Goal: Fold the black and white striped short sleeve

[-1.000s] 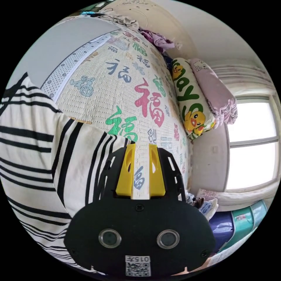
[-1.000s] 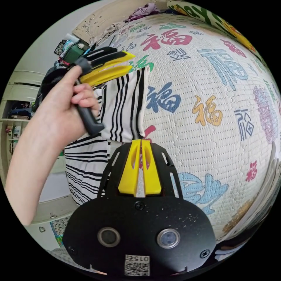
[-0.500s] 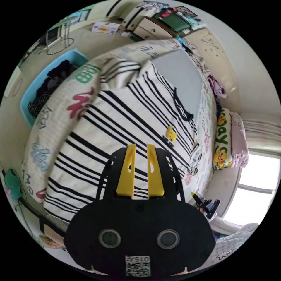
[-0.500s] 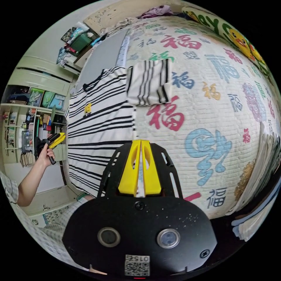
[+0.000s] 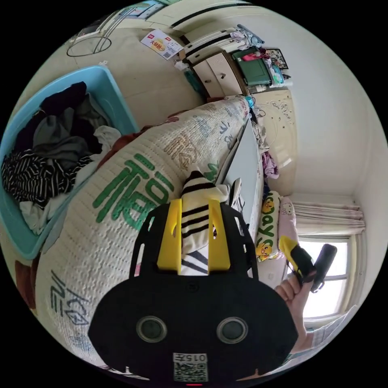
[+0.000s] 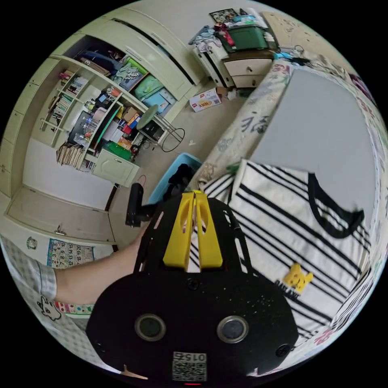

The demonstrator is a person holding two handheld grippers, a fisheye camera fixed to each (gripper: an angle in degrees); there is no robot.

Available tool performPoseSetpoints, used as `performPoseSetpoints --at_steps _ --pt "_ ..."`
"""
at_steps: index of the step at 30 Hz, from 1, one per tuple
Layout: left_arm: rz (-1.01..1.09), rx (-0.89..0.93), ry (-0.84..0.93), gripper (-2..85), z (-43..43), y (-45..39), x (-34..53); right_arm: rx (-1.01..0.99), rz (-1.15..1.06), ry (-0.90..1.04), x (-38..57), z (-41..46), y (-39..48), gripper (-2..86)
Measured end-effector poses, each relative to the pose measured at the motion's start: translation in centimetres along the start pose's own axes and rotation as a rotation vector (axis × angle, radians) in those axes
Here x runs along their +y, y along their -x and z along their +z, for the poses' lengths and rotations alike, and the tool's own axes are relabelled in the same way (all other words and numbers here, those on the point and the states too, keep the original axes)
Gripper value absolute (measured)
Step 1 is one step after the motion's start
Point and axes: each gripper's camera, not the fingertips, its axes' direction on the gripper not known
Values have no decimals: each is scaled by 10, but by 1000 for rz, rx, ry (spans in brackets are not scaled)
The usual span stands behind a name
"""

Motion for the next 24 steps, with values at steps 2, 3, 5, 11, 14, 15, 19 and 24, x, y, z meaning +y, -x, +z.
performPoseSetpoints --at_steps 2,3,5,11,14,15,19,24 --pt "-16 19 77 39 8 8 -6 35 -25 17 -34 17 8 2" --pt "-8 25 90 11 5 10 -6 70 -34 44 -53 28 11 5" --pt "83 12 44 1 -10 4 0 97 -55 90 -77 45 15 11" --pt "268 -31 129 4 -36 -4 46 183 -56 314 -125 112 21 59" --pt "230 15 228 17 -34 17 62 198 -83 440 -135 148 27 63" --pt "241 31 271 23 -34 22 65 198 -107 504 -138 163 31 64" --pt "228 50 285 40 -52 38 64 263 -207 703 -140 203 43 63" --pt "121 86 134 80 -95 74 31 403 -324 758 -130 194 62 53"
